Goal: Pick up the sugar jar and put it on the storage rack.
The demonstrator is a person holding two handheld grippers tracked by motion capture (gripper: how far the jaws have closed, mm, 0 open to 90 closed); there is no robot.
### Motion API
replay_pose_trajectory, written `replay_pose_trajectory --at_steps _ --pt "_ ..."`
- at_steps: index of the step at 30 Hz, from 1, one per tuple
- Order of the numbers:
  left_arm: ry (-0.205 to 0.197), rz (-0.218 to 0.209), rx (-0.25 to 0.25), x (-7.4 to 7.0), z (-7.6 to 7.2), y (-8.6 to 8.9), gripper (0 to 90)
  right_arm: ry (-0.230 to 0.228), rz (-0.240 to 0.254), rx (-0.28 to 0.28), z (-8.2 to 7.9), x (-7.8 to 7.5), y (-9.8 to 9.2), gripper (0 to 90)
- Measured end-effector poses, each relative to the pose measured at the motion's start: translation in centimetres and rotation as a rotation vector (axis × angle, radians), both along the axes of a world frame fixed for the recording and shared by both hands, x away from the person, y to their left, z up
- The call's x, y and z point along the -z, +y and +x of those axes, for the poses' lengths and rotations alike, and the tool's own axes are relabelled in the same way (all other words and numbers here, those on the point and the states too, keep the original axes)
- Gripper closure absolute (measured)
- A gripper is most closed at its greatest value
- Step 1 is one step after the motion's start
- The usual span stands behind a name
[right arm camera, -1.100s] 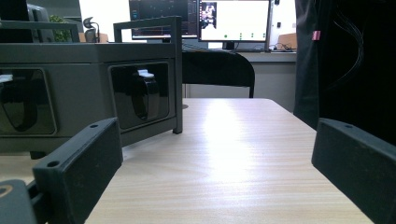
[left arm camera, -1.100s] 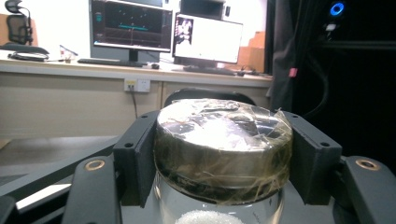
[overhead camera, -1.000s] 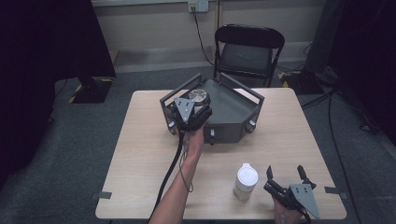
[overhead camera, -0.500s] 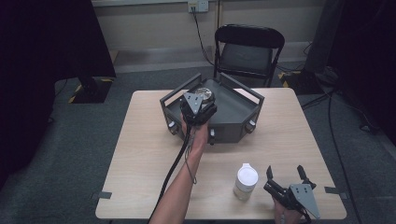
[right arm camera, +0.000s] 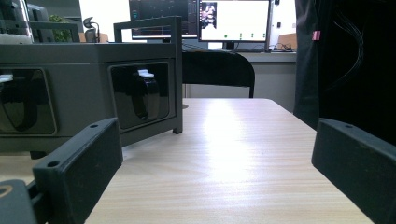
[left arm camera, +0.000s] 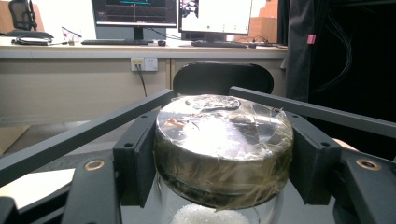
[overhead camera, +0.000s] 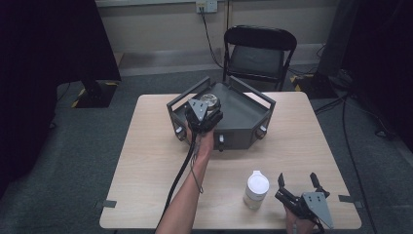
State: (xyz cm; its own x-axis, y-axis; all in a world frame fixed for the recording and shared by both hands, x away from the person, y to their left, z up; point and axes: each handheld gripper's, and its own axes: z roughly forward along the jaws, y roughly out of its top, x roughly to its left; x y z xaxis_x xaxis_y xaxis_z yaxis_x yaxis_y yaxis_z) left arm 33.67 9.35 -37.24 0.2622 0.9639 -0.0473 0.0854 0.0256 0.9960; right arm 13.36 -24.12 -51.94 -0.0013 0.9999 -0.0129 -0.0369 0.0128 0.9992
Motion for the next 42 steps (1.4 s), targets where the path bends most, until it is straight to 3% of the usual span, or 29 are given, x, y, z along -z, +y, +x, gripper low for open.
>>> replay_pose_trajectory --at_steps 14,15,16,18,19,20,23,29,34,42 --pt "0.030 -0.004 0.021 -0.6 0.1 0.6 33.5 0.001 0.000 0.001 0.0 0.0 0.0 0.7" --pt "0.038 -0.010 0.028 -0.7 0.2 0.8 29.9 0.001 0.000 0.000 0.0 0.0 0.0 0.7" --pt "0.052 -0.051 0.022 -0.6 0.4 0.9 23.4 0.000 0.000 0.001 0.0 0.0 0.0 0.7" --pt "0.042 -0.060 0.020 -0.4 0.3 0.9 14.8 0.000 0.000 0.000 0.0 0.0 0.0 0.7" --pt "0.032 -0.058 0.020 -0.2 0.3 0.8 14.8 0.000 0.000 0.000 0.0 0.0 0.0 0.7" --pt "0.016 -0.044 0.003 0.1 0.3 0.4 6.9 0.000 -0.001 0.001 0.0 0.0 0.0 0.7" --pt "0.022 -0.030 -0.009 0.0 0.3 0.3 0.0 0.000 -0.001 0.001 0.0 0.0 0.0 0.7" --pt "-0.002 -0.012 0.013 0.1 -0.1 0.5 0.0 0.000 -0.001 0.000 0.0 0.0 0.0 0.7" --pt "0.012 -0.031 0.024 -0.1 -0.2 0.9 0.0 0.000 -0.001 0.000 0.0 0.0 0.0 0.7" --pt "-0.001 -0.057 0.029 0.0 -0.8 1.7 0.0 0.000 -0.001 0.001 0.0 0.0 0.0 0.7"
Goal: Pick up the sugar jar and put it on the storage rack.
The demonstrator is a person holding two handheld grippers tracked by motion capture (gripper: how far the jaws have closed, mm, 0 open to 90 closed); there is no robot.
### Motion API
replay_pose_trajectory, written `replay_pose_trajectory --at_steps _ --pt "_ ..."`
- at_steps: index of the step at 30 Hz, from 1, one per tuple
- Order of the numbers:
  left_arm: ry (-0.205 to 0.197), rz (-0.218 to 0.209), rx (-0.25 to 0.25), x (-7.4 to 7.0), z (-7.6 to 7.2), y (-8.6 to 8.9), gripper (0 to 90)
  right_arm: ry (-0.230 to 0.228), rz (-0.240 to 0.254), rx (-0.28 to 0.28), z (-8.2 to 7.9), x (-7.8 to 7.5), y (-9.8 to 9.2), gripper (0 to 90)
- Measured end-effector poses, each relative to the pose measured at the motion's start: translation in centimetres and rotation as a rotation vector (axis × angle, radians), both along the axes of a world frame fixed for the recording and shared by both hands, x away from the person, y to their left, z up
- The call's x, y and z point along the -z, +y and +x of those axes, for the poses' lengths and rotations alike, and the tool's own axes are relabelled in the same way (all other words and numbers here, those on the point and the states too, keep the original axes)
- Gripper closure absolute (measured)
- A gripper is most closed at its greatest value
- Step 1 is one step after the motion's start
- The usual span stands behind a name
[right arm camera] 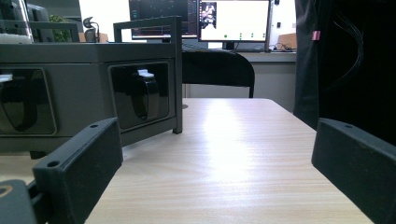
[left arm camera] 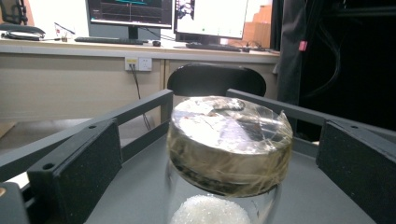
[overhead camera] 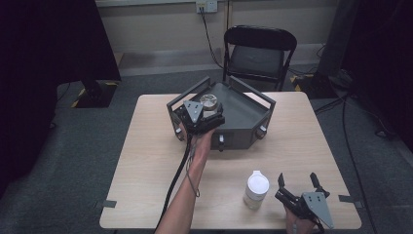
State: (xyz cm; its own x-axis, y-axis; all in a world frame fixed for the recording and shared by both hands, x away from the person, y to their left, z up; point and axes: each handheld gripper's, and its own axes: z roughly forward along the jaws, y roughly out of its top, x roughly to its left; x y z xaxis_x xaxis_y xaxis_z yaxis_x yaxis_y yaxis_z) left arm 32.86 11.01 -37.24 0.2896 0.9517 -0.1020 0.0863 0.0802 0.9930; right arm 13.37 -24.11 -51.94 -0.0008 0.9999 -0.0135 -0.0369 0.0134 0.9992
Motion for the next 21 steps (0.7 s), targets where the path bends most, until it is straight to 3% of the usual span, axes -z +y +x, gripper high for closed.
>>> replay_pose_trajectory --at_steps 7,11,14,17,21 --pt "-0.022 0.030 0.002 0.0 -0.8 -0.1 0.0 0.000 0.000 0.001 0.0 0.0 0.0 0.7" --pt "-0.032 -0.007 0.032 0.4 -1.3 0.6 0.0 0.000 -0.001 0.003 0.0 0.0 0.0 0.7" --pt "-0.050 0.034 0.026 0.7 -1.9 0.6 0.0 0.001 -0.001 0.003 0.0 0.0 0.1 0.7" --pt "-0.041 0.020 0.034 1.0 -2.4 1.1 0.0 0.001 0.000 0.003 0.0 0.0 0.1 0.7" --pt "-0.061 0.027 0.034 1.6 -3.2 1.5 0.0 0.000 0.001 0.003 0.0 0.0 0.1 0.7"
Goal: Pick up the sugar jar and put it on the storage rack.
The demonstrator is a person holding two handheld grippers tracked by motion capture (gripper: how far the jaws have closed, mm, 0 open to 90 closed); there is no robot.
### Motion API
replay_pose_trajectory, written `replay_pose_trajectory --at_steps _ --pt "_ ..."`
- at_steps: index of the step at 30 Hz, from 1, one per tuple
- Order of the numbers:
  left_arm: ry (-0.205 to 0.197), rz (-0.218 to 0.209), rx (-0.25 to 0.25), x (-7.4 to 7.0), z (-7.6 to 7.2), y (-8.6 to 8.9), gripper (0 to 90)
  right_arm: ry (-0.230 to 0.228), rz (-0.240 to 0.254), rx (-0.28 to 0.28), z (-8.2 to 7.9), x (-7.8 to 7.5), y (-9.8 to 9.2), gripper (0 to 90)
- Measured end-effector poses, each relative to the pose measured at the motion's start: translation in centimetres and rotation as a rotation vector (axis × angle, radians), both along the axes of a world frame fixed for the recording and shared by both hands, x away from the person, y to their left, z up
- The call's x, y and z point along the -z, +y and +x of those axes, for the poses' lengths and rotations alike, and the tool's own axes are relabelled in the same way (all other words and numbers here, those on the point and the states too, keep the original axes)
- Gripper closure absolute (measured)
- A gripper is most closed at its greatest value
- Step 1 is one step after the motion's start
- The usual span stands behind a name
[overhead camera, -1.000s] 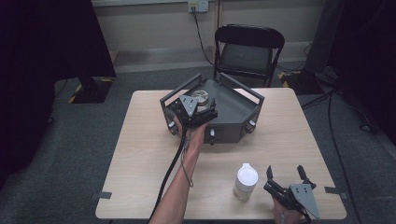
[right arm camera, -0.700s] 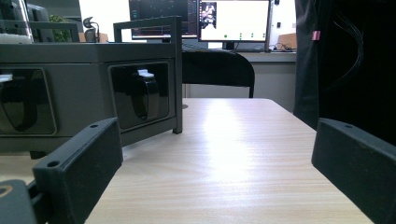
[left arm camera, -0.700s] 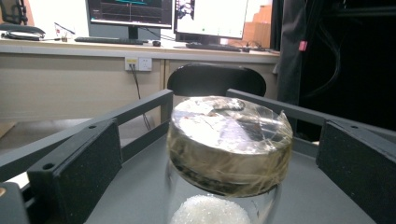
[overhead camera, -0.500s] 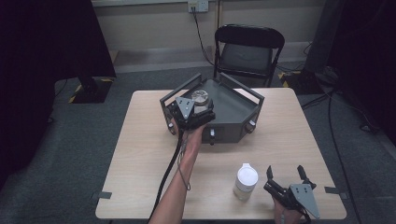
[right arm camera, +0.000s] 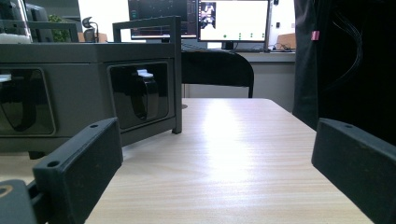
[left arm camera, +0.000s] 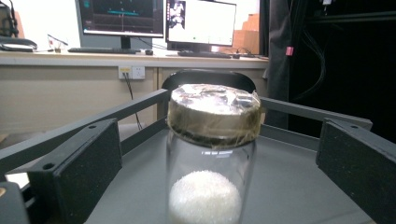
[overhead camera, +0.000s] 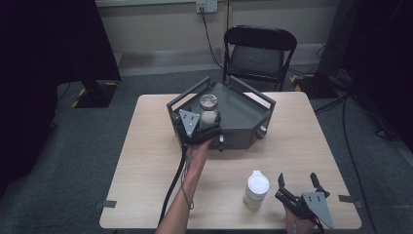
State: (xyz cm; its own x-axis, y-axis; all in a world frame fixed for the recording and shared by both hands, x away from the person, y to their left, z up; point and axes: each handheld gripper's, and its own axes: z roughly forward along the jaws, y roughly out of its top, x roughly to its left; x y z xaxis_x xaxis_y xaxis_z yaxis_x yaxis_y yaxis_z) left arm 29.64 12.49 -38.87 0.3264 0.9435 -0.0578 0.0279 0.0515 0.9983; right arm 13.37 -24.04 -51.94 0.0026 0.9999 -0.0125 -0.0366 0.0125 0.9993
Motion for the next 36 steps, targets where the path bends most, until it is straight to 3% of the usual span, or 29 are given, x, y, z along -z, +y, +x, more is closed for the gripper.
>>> replay_pose_trajectory --at_steps 5,10,16,26,36 --pt "-0.010 -0.005 0.001 0.8 -0.9 0.3 0.0 0.001 -0.001 0.002 0.0 0.0 0.0 0.7" --pt "-0.006 -0.003 0.001 0.7 -1.6 0.6 0.0 0.001 -0.001 0.002 0.0 0.0 0.0 0.7" --pt "-0.031 0.025 0.005 1.2 -2.7 0.5 0.0 0.000 -0.001 0.002 0.0 0.0 0.0 0.7" --pt "-0.046 0.011 0.012 2.3 -4.6 0.5 0.0 0.001 -0.001 0.002 0.0 0.0 0.0 0.7" --pt "-0.050 -0.010 0.027 3.9 -7.1 1.7 0.1 0.001 -0.001 0.002 0.0 0.0 0.0 0.7"
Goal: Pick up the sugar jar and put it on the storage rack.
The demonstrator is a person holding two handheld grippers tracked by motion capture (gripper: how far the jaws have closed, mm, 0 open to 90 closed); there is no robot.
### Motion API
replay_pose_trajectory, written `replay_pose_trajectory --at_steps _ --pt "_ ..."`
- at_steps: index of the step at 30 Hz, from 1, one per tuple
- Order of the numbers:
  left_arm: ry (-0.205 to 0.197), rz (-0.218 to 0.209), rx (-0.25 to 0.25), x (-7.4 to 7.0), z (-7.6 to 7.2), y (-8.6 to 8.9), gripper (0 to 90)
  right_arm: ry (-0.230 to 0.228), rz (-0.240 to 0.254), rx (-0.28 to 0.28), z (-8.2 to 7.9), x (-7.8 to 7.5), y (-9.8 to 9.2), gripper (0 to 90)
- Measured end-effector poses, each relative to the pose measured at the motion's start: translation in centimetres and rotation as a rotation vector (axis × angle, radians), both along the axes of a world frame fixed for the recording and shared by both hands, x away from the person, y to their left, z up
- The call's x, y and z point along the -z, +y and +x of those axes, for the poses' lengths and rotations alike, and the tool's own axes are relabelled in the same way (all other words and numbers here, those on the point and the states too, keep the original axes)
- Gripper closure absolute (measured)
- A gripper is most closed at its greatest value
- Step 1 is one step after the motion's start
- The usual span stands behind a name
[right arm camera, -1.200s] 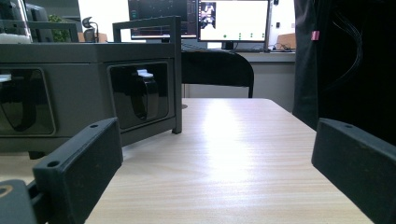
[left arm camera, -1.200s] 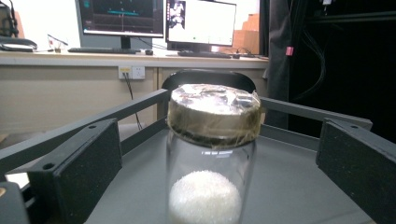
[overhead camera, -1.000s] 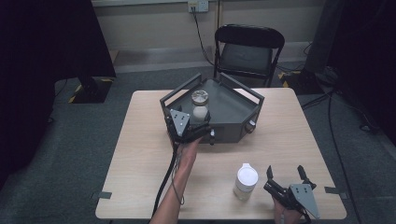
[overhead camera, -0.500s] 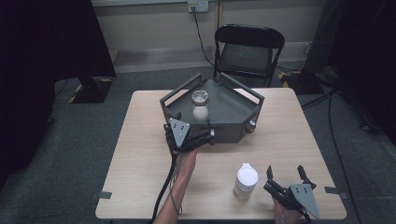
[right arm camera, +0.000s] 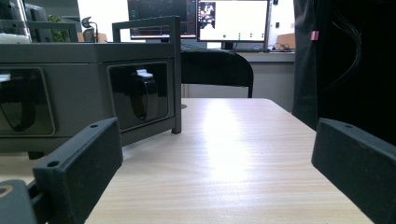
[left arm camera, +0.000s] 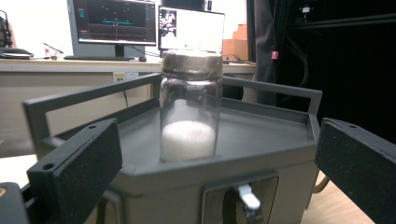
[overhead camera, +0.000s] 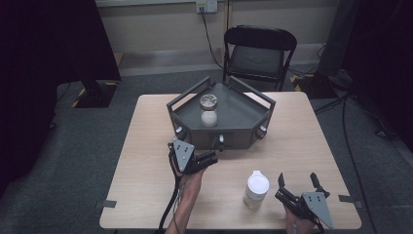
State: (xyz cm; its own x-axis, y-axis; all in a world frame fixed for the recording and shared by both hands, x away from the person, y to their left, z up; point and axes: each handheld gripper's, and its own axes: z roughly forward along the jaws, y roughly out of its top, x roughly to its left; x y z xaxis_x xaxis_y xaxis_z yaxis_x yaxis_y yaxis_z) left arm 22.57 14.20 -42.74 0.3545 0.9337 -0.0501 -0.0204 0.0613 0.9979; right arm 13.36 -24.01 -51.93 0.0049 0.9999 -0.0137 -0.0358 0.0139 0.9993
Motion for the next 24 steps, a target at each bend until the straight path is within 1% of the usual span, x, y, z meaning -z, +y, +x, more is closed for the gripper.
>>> replay_pose_trajectory --at_steps 1,5,7,8,9,10,11,13,16,18,20,23,24 --pt "0.001 0.001 0.001 0.2 -0.3 0.1 0.0 0.000 0.000 0.001 0.0 0.0 0.0 0.7" --pt "-0.002 -0.008 0.003 0.4 -0.8 0.2 0.0 0.000 0.000 0.003 0.0 0.0 0.0 0.7" --pt "0.001 0.011 -0.007 0.7 -1.6 0.0 0.0 0.000 0.000 0.003 0.0 0.0 0.0 0.7" --pt "0.001 0.011 -0.007 0.7 -1.6 0.0 0.0 0.000 0.000 0.003 0.0 0.0 0.0 0.7" --pt "0.006 0.005 -0.010 1.1 -2.1 -0.1 0.0 0.000 0.001 0.003 0.0 0.0 0.0 0.7" --pt "-0.002 0.004 -0.013 1.6 -2.4 0.0 0.0 0.000 0.000 0.003 0.0 0.0 0.0 0.7" --pt "-0.002 0.004 -0.013 1.6 -2.4 0.0 0.1 0.000 0.000 0.003 0.0 0.0 0.0 0.7" --pt "0.005 0.001 -0.016 2.1 -2.9 0.0 0.1 0.000 0.000 0.003 0.0 0.0 0.0 0.7" --pt "-0.008 -0.016 -0.030 3.1 -3.7 0.2 0.1 0.000 0.000 0.003 0.0 0.0 0.1 0.7" --pt "0.000 -0.027 -0.027 3.3 -4.0 0.4 0.4 0.000 0.000 0.003 0.0 0.0 0.1 0.7" --pt "-0.002 -0.024 -0.035 3.6 -4.4 0.6 0.4 0.000 0.000 0.004 0.0 0.0 0.1 0.7" --pt "0.001 -0.035 -0.043 4.3 -5.2 1.2 0.3 0.000 0.000 0.005 0.0 0.0 0.1 0.7" --pt "0.001 -0.035 -0.043 4.3 -5.2 1.2 0.3 0.000 0.000 0.005 0.0 0.0 0.1 0.7"
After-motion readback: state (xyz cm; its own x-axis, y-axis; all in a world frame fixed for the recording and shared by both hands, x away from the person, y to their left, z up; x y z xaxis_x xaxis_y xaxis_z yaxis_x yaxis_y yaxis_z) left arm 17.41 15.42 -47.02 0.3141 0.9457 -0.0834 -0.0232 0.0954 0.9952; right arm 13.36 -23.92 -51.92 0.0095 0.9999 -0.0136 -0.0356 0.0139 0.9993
